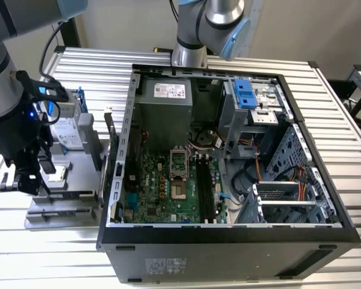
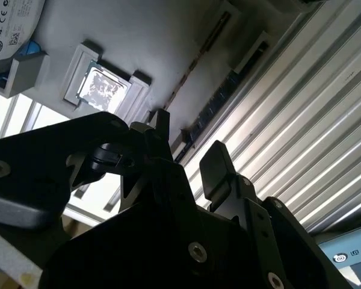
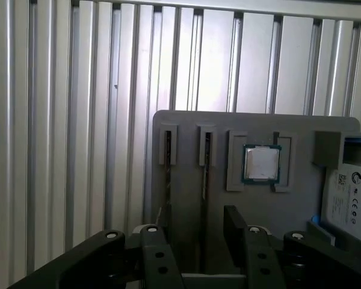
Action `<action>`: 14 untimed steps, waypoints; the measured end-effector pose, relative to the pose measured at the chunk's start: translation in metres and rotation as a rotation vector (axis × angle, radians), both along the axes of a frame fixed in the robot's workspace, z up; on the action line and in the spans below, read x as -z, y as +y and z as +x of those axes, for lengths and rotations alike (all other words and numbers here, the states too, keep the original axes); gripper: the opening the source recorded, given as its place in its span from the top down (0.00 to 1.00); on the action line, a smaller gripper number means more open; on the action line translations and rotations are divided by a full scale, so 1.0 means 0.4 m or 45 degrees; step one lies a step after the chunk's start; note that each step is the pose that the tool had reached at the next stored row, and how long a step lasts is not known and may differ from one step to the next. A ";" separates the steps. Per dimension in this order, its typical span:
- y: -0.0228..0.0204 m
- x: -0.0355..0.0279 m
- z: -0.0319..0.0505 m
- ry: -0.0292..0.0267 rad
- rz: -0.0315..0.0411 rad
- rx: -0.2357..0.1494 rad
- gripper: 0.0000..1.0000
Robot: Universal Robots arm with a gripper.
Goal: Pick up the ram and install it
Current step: 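Pick up the ram and move it above insertion slot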
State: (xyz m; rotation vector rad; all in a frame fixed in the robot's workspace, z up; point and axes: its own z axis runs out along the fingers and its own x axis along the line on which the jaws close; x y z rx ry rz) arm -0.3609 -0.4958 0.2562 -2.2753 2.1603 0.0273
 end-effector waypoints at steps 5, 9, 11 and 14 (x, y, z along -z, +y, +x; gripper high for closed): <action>0.000 0.011 0.000 0.0001 -0.0001 0.000 0.00; 0.000 0.013 0.000 0.0003 -0.0003 0.000 0.00; 0.000 0.014 0.000 0.0001 -0.0001 0.000 0.00; 0.000 0.020 0.000 -0.0001 0.0000 0.000 0.00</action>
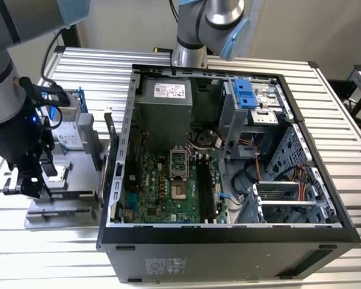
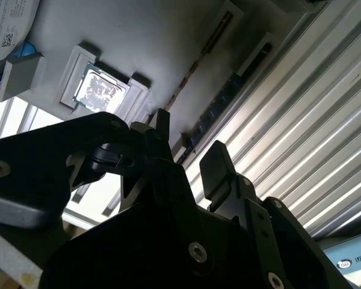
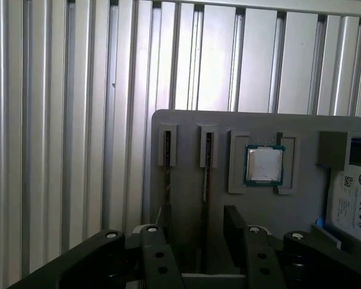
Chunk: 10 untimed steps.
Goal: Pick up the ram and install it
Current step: 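Pick up the ram and move it above insertion slot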
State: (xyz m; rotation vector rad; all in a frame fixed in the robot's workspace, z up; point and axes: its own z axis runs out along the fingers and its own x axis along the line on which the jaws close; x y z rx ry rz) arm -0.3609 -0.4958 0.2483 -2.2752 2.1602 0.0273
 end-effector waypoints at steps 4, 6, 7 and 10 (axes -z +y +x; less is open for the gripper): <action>-0.002 0.011 0.000 0.0002 -0.0001 0.000 0.00; -0.003 0.017 0.000 0.0002 -0.0002 0.000 0.00; -0.005 0.019 0.000 0.0004 -0.0003 0.000 0.00; -0.011 0.026 0.000 0.0002 -0.0001 0.000 0.00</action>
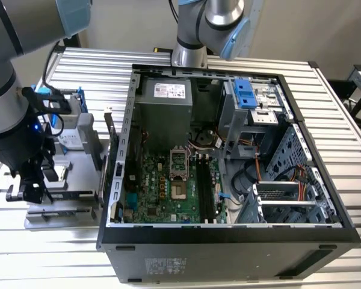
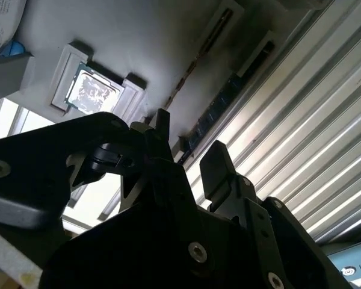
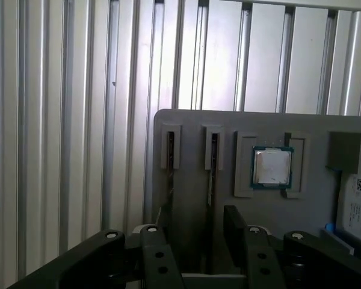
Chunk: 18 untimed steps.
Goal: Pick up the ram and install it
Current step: 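Pick up the ram and move it above insertion slot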
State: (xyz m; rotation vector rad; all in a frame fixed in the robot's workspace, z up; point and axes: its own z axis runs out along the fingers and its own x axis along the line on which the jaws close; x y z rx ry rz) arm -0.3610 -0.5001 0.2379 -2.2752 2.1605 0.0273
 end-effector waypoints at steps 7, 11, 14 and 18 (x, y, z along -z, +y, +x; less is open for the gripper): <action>-0.018 0.014 0.000 0.0007 0.0000 0.002 0.00; -0.026 0.023 0.000 0.0018 -0.0005 0.003 0.00; -0.027 0.031 -0.001 0.0020 -0.0026 0.004 0.00; -0.028 0.043 -0.001 0.0020 -0.0059 0.006 0.00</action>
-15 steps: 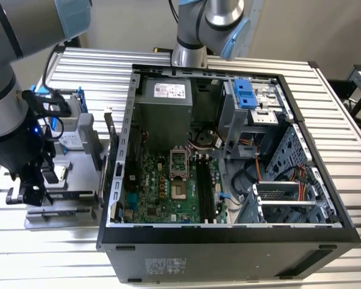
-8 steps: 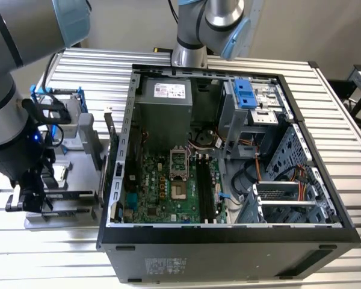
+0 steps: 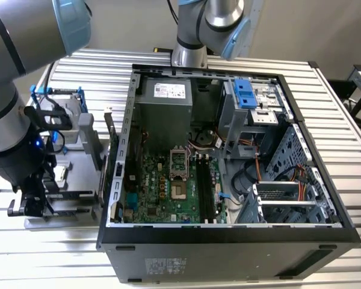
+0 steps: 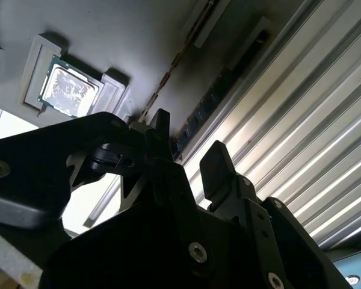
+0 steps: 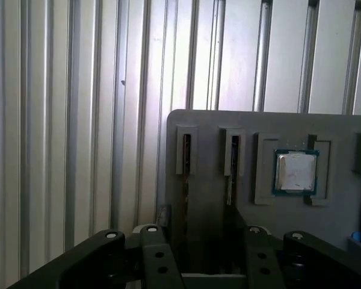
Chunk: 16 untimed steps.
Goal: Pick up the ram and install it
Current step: 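Pick up the ram and move it above insertion slot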
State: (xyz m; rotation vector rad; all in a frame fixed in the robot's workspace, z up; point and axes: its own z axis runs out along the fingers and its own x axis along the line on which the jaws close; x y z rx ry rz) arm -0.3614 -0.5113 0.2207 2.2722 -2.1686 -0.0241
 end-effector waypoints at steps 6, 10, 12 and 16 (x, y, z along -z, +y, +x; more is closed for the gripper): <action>-0.004 0.016 -0.001 0.0003 -0.0027 0.001 0.00; -0.004 0.029 0.000 0.0005 -0.0053 0.001 0.00; -0.004 0.036 -0.001 0.0004 -0.0063 0.001 0.00; -0.006 0.045 -0.001 0.0006 -0.0072 0.001 0.00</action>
